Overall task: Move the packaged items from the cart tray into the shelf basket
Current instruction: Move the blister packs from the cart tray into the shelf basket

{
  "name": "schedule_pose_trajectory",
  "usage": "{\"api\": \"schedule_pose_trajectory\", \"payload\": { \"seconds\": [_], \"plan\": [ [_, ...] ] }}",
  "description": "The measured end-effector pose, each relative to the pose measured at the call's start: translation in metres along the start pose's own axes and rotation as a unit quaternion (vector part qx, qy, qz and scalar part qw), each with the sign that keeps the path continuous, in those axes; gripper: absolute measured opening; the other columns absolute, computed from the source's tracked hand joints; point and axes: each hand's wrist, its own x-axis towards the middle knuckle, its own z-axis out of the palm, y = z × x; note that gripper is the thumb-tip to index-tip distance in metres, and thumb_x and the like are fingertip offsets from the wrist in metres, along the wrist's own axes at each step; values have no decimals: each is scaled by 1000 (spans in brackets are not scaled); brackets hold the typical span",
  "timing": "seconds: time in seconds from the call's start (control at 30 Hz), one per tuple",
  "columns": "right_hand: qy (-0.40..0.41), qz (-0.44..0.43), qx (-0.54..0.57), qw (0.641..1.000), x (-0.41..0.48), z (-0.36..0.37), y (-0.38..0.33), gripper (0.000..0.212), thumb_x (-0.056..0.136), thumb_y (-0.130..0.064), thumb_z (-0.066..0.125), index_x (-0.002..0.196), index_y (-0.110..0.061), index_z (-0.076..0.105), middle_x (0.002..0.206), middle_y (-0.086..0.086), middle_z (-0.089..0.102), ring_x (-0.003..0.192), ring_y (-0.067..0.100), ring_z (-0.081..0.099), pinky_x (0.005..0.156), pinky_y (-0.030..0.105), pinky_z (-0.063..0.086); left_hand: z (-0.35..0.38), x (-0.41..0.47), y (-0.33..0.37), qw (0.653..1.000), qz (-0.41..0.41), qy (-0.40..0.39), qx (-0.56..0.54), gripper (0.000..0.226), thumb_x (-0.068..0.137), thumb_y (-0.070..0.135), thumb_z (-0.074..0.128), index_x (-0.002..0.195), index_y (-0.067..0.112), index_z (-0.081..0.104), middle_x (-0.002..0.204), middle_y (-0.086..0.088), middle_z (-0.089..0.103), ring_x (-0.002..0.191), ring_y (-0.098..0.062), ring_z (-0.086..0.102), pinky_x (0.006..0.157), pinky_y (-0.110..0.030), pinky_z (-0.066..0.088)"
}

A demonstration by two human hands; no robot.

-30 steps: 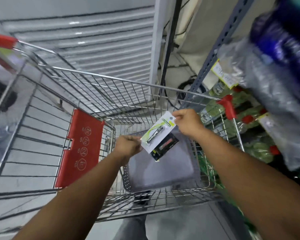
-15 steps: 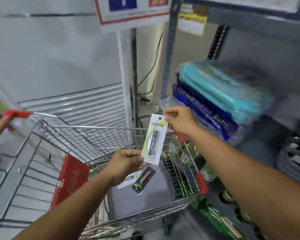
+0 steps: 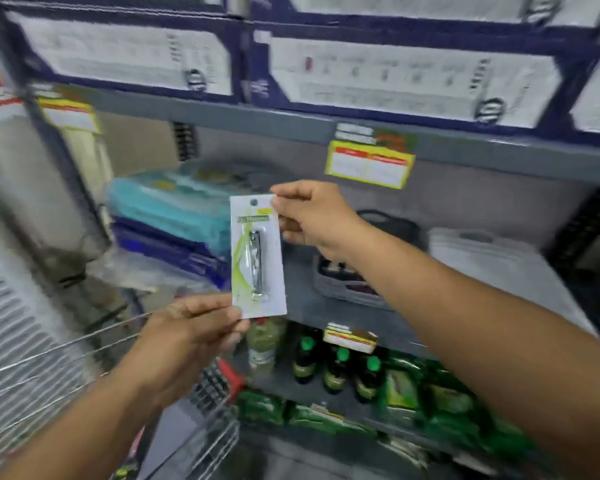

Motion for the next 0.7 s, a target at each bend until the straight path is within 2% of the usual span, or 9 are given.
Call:
{"api": "schedule_pose_trajectory", "payload": {
  "seconds": [0.13, 0.17, 0.3, 0.4, 0.53, 0.7],
  "plan": [
    [51, 43, -28, 997, -25, -98, 10, 16, 91, -11, 60, 95, -27, 62, 76, 2, 64, 61, 11, 58, 65, 29, 56, 85, 26, -27, 998, -42, -45, 0, 29, 62, 7, 73, 91, 4, 71, 73, -11, 75, 63, -16, 72, 54, -18, 55],
    [68, 50, -32, 996, -31, -120, 13, 17, 91, -11, 59, 97, -27, 62, 75, 2, 64, 61, 12, 58, 66, 28, 56, 104, 32, -36, 997, -53, -49, -2, 27, 65, 5, 73, 92, 3, 69, 74, -12, 75, 64, -17, 72, 54, -19, 55],
    [153, 68, -37, 985, -52, -194, 26, 14, 91, -8, 59, 90, -23, 58, 77, 2, 64, 62, 11, 58, 58, 21, 54, 175, 52, -71, 994, -75, -68, 30, 11, 77, 1, 70, 85, 9, 70, 71, -9, 75, 68, -18, 73, 56, -22, 55],
    [204, 79, -45, 975, -63, -243, 35, 15, 91, -7, 59, 85, -21, 57, 77, 4, 62, 62, 12, 56, 55, 19, 52, 224, 66, -92, 990, -96, -92, 50, 10, 79, 4, 70, 86, 11, 68, 70, -5, 75, 68, -16, 73, 57, -21, 56],
    [261, 106, -56, 958, -70, -297, 50, 13, 89, -6, 61, 87, -18, 60, 79, 7, 60, 62, 11, 55, 55, 19, 52, 276, 80, -110, 983, -122, -118, 72, 15, 80, 5, 70, 93, 10, 66, 80, -8, 74, 68, -14, 73, 58, -21, 56],
    [341, 118, -66, 930, -77, -348, 64, 18, 87, -2, 62, 78, -17, 64, 72, 5, 63, 55, 9, 59, 48, 17, 52, 320, 106, -125, 972, -133, -159, 115, 11, 80, 3, 70, 87, 12, 65, 76, -6, 71, 56, -9, 68, 58, -21, 58]
  ]
}}
